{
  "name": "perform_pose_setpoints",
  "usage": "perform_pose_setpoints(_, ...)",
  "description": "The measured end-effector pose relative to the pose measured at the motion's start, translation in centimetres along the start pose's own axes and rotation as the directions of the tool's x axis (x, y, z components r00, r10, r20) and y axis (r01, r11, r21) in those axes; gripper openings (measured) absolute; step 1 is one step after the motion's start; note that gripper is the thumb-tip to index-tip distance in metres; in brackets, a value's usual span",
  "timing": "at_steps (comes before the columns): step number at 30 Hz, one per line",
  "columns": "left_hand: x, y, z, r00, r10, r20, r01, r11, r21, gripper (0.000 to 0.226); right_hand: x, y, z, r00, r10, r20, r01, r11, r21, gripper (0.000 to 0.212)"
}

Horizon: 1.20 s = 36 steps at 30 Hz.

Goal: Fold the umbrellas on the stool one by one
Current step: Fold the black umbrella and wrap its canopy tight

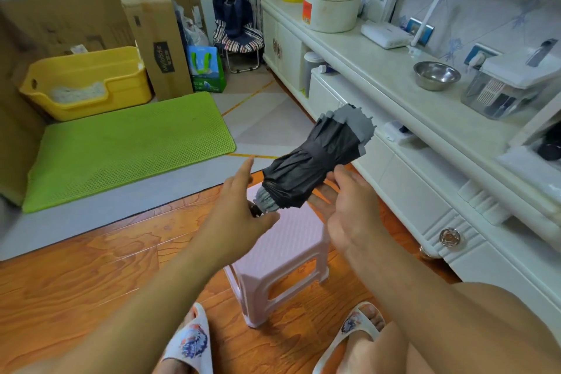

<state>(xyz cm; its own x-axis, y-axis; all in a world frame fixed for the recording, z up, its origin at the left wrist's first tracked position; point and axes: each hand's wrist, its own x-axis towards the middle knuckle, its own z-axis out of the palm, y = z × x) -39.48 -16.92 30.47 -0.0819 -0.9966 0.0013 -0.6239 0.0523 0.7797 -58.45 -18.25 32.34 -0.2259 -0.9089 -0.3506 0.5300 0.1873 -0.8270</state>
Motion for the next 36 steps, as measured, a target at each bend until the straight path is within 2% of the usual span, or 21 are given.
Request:
perform_pose_setpoints(2,0.1,-0.2,-0.9,0.995,0.02,0.093,-0.019,1.0,-0.01,0.096,0.1,0.2,-0.3,1.0,0.022,0.02,-0.022,0.999,0.036,0.02)
perform_pose_setpoints(4,-0.4,-0.2,-1.2,0.982,0.151,0.114,-0.155,0.987,0.031,0.088,0.0,0.4,-0.6,0.998,0.046,0.049,-0.05,0.996,0.071,0.021)
perform_pose_setpoints(6,-1.2,-0.4,-0.6,0.965,0.251,0.075,-0.258,0.959,0.113,0.083,0.1,0.4,-1.0,0.994,0.068,0.086,-0.076,0.993,0.095,0.018)
perform_pose_setpoints(9,-2.1,-0.6,0.7,0.943,0.331,0.019,-0.323,0.906,0.275,0.079,0.1,0.0,-1.5,0.991,0.076,0.109,-0.088,0.991,0.104,0.016)
perform_pose_setpoints(14,-2.6,0.3,1.4,0.899,0.435,-0.047,-0.409,0.875,0.259,0.073,-0.1,-0.7,-1.7,0.991,0.032,0.13,-0.048,0.991,0.122,0.017)
perform_pose_setpoints(18,-2.8,1.1,1.6,0.892,0.45,-0.047,-0.427,0.871,0.242,0.069,0.1,-1.0,-1.5,0.99,0.05,0.132,-0.066,0.99,0.127,0.029)
perform_pose_setpoints(22,-2.5,1.2,1.4,0.899,0.437,-0.024,-0.418,0.873,0.252,0.068,0.0,-1.2,-1.4,0.992,0.011,0.122,-0.022,0.996,0.085,0.024)
perform_pose_setpoints(27,-2.1,1.2,1.2,0.909,0.416,-0.002,-0.402,0.88,0.254,0.089,-0.3,-1.6,-1.3,0.994,-0.037,0.107,0.038,0.999,-0.006,0.024)
perform_pose_setpoints(31,-2.4,1.2,1.4,0.906,0.422,0.022,-0.407,0.859,0.309,0.074,-0.2,-1.5,-1.2,0.994,-0.039,0.1,0.039,0.999,0.0,0.023)
perform_pose_setpoints(36,-2.4,0.9,2.3,0.926,0.372,0.071,-0.37,0.852,0.37,0.073,-0.2,-1.1,-1.0,0.997,-0.02,0.07,0.019,0.999,0.029,0.024)
